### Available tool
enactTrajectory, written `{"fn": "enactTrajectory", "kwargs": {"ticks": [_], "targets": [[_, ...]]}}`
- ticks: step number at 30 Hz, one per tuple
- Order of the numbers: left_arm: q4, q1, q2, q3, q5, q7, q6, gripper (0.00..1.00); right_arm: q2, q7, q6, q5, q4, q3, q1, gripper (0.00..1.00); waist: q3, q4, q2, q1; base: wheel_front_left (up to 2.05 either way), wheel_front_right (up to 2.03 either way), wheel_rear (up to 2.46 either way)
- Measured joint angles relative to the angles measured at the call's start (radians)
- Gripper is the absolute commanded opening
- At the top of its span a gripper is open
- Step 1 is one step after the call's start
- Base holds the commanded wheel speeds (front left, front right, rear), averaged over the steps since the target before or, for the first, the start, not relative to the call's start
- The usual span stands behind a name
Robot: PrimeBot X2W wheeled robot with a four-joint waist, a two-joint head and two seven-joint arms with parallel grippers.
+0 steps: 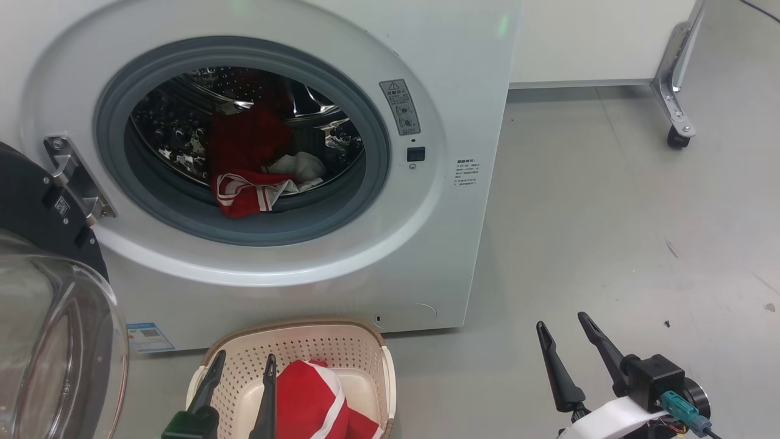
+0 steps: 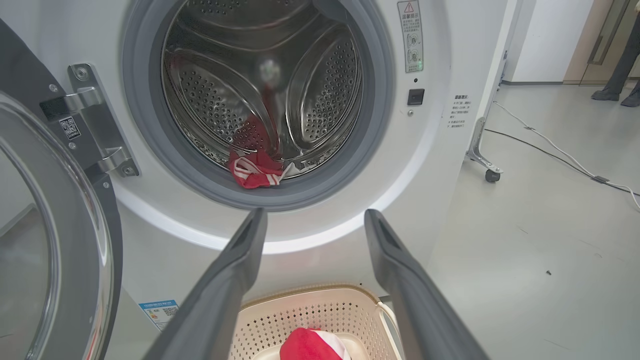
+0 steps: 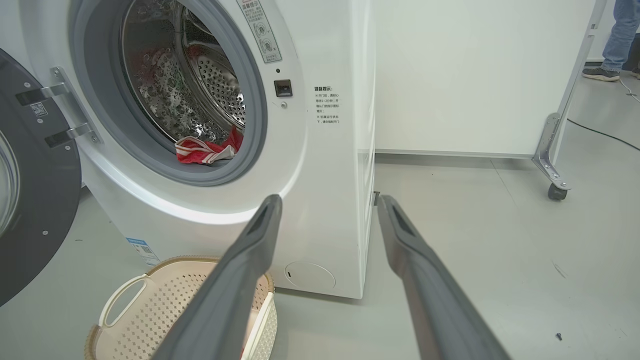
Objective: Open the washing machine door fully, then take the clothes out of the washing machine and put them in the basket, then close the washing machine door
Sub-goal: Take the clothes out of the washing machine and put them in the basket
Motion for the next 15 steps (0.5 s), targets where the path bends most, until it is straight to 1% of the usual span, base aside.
{"fn": "enactTrajectory", "kwargs": {"ticks": [8,15], "targets": [[-0.021,-0.014,0.002,-0.016,0.001,0.016,-0.001,1.00,0.000,0.000,0.000,-0.002,-0.028,0.007,-0.002,1.00,0.048,-0.010,0.0000,0.0000,0.00,0.00,0.00],[-0.005,-0.113,0.002,-0.018,-0.005,0.056,-0.012,1.00,0.000,0.000,0.001,-0.002,-0.056,0.007,-0.022,1.00,0.118,-0.024,0.0000,0.0000,0.00,0.00,0.00]]}}
